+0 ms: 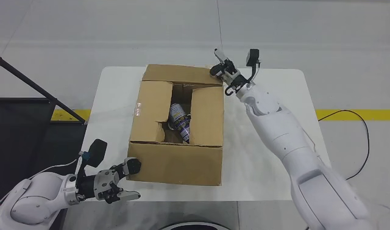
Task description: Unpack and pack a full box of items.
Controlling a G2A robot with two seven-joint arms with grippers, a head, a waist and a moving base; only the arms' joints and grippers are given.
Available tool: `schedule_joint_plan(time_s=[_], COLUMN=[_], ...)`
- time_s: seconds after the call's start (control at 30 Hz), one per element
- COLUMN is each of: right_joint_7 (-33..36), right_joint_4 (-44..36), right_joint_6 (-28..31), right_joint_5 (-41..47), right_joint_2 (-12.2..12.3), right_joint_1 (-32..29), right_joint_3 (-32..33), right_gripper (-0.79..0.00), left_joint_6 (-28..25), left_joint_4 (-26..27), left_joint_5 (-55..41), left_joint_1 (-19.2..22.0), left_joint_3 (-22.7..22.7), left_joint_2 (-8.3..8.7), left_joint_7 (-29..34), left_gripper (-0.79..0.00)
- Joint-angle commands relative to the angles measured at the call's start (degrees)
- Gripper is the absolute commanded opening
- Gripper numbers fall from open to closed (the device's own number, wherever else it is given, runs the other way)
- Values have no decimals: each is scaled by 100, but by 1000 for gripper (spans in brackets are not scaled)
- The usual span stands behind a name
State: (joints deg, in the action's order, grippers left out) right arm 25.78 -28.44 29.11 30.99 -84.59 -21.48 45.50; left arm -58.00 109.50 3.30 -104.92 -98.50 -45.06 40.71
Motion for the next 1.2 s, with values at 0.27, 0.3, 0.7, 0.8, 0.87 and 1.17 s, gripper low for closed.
schedule_joint_plan(time_s=[0.27, 0.3, 0.7, 0.8, 0.87, 1.17], right_joint_7=[46, 50, -3, 25, 68, 112], right_joint_4=[421, 439, 578, 607, 629, 745], right_joint_6=[64, 80, -74, -191, -271, -454], right_joint_5=[-128, -146, -378, -440, -478, -566], right_joint_2=[-151, -157, -227, -245, -255, -287], right_joint_1=[139, 146, 165, 181, 195, 230], right_joint_3=[65, 78, 207, 229, 243, 363], right_gripper=[0, 0, 0, 0, 0, 0], left_joint_6=[0, 77, 70, 64, 57, 47], left_joint_4=[0, 28, 65, 56, 40, -7], left_joint_5=[0, 38, 374, 396, 405, 434], left_joint_1=[0, 8, -31, -43, -49, -56], left_joint_3=[0, 18, 129, 129, 125, 143], left_joint_2=[0, -6, -13, -6, -2, 17], left_joint_7=[0, -50, -235, -252, -264, -316], left_gripper=[0, 0, 0, 0, 0, 0])
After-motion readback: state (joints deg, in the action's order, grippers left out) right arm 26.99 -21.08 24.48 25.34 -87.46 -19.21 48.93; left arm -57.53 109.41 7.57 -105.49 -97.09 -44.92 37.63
